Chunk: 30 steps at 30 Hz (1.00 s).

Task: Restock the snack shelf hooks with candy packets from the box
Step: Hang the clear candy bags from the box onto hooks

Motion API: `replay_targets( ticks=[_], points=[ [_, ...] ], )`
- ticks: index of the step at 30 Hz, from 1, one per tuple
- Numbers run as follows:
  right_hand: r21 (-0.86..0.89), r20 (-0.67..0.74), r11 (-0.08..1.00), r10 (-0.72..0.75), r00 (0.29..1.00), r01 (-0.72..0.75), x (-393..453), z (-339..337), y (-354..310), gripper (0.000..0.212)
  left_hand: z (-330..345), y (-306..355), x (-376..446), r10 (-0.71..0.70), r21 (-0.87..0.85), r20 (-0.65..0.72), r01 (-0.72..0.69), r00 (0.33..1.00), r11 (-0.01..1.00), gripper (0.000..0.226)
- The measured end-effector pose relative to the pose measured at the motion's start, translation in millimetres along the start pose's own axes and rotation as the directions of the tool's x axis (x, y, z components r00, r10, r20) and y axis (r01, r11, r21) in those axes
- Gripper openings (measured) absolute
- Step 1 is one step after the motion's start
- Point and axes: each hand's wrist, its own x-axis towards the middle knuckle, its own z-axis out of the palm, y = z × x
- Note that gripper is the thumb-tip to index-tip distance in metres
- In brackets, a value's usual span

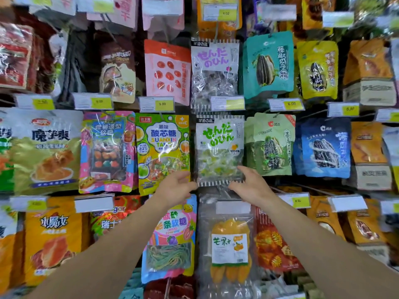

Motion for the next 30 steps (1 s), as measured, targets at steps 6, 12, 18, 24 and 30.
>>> replay_targets(
  ticks=[6,12,18,24,30],
  points=[
    [-0.125,0.007,0.991,-0.037,0.999,0.038,-52,16,-39,0.068,-26,-23,-41,0.143,0.173,-0.043,-0.133,0.989,0.976,0.051],
    [-0.248,0.070,0.968,-0.012,0.998,0.029,-134,61,-58,0.062,-37,-61,-115,0.179,0.294,0.014,-0.175,0.984,0.940,0.045],
    [-0.356,0.180,0.934,0.103,0.978,-0.033,-229,118,-46,0.068,-55,-120,-206,0.053,0.475,0.092,-0.090,0.994,0.875,0.066],
    [-0.350,0.343,0.936,0.097,0.934,0.032,-335,174,-42,0.068,-73,-172,-315,-0.043,0.601,0.090,-0.020,0.995,0.799,0.055],
    [-0.288,0.487,0.956,0.094,0.868,0.058,-427,216,-48,0.069,-97,-212,-405,-0.190,0.628,0.075,0.101,0.979,0.771,0.054]
  ],
)
